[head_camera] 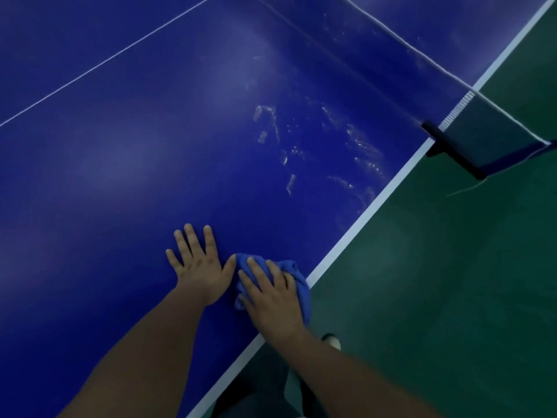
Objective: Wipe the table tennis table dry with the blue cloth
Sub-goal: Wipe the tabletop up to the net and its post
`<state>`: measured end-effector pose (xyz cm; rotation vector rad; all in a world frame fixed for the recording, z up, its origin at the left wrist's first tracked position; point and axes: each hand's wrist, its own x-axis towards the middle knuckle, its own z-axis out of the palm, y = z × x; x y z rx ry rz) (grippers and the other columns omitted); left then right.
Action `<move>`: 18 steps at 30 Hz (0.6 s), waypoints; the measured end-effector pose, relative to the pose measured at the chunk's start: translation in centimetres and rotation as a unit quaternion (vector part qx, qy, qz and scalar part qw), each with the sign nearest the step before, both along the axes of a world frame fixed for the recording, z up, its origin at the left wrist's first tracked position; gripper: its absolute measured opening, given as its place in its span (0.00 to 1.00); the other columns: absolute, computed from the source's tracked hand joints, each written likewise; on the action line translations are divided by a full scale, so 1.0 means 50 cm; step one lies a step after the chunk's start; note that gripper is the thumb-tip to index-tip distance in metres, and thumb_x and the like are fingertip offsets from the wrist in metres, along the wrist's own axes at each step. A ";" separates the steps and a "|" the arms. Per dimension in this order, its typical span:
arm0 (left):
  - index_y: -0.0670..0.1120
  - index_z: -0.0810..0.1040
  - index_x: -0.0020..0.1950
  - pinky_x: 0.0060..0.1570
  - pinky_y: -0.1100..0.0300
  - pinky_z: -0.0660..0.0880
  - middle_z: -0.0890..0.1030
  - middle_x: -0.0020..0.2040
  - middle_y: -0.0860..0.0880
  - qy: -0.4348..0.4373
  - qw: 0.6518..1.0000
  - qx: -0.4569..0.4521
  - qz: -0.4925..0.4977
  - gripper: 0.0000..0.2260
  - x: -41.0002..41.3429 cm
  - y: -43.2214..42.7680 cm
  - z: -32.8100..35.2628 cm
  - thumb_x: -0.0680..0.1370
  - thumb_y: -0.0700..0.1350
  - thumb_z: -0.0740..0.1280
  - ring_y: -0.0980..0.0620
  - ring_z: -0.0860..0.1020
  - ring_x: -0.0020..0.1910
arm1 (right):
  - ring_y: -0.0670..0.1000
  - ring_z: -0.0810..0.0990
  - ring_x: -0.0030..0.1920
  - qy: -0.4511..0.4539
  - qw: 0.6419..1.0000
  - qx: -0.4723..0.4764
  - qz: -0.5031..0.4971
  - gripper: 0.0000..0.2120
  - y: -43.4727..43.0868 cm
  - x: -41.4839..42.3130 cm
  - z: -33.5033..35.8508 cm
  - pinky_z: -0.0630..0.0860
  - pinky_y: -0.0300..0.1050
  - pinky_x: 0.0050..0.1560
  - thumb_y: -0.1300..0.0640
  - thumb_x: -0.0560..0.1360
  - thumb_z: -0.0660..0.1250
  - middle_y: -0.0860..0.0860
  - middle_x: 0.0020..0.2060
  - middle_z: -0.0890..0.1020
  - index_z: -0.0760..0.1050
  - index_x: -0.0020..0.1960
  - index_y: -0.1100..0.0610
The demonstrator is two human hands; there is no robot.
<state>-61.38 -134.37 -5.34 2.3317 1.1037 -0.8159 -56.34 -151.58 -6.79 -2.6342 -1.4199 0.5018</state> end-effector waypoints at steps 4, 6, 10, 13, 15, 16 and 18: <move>0.50 0.25 0.77 0.70 0.37 0.28 0.20 0.73 0.43 0.001 1.000 -0.007 -0.007 0.41 0.002 0.000 0.005 0.78 0.72 0.43 0.41 0.20 0.72 | 0.57 0.74 0.64 -0.065 0.998 0.000 -0.016 0.22 -0.050 0.120 -0.018 0.76 0.55 0.56 0.44 0.78 0.55 0.48 0.69 0.77 0.80 0.65 0.47; 0.50 0.25 0.77 0.70 0.36 0.28 0.20 0.73 0.42 -0.003 1.000 0.000 -0.008 0.42 0.000 0.001 0.001 0.77 0.72 0.43 0.41 0.20 0.72 | 0.59 0.75 0.65 -0.075 0.988 -0.039 -0.132 0.22 -0.071 0.226 0.002 0.75 0.57 0.59 0.45 0.82 0.53 0.48 0.72 0.74 0.75 0.71 0.47; 0.49 0.25 0.77 0.70 0.36 0.28 0.21 0.74 0.42 -0.008 1.000 0.004 -0.008 0.42 -0.001 0.002 -0.003 0.78 0.72 0.44 0.40 0.21 0.72 | 0.59 0.67 0.70 -0.042 0.965 -0.022 -0.260 0.23 -0.070 0.322 0.045 0.67 0.58 0.66 0.45 0.85 0.51 0.47 0.78 0.64 0.66 0.77 0.50; 0.50 0.26 0.77 0.71 0.36 0.29 0.21 0.74 0.42 -0.011 1.000 0.000 -0.007 0.41 -0.001 0.006 -0.009 0.79 0.71 0.45 0.41 0.21 0.72 | 0.62 0.77 0.60 -0.094 0.991 0.058 -0.074 0.18 -0.044 0.195 0.040 0.77 0.57 0.53 0.50 0.80 0.63 0.55 0.71 0.74 0.77 0.67 0.55; 0.51 0.29 0.79 0.73 0.38 0.29 0.22 0.75 0.44 -0.044 0.999 -0.021 0.002 0.38 -0.010 0.013 -0.005 0.82 0.67 0.48 0.43 0.22 0.73 | 0.61 0.76 0.58 -0.058 0.994 0.075 0.048 0.21 -0.044 0.043 0.022 0.80 0.55 0.50 0.49 0.73 0.73 0.54 0.70 0.75 0.78 0.65 0.52; 0.52 0.33 0.80 0.74 0.40 0.30 0.25 0.77 0.46 -0.077 0.997 -0.027 0.010 0.35 -0.020 0.019 -0.002 0.83 0.64 0.49 0.45 0.24 0.75 | 0.59 0.74 0.59 -0.022 0.995 0.069 0.074 0.22 -0.045 -0.030 0.016 0.80 0.54 0.50 0.46 0.72 0.72 0.51 0.70 0.74 0.78 0.65 0.49; 0.52 0.41 0.82 0.76 0.44 0.34 0.32 0.80 0.48 -0.152 0.988 -0.017 0.025 0.32 -0.045 0.031 0.009 0.84 0.60 0.52 0.48 0.30 0.78 | 0.55 0.71 0.63 0.018 0.990 0.043 0.132 0.20 -0.038 -0.129 0.011 0.79 0.51 0.53 0.41 0.76 0.62 0.45 0.72 0.71 0.76 0.66 0.43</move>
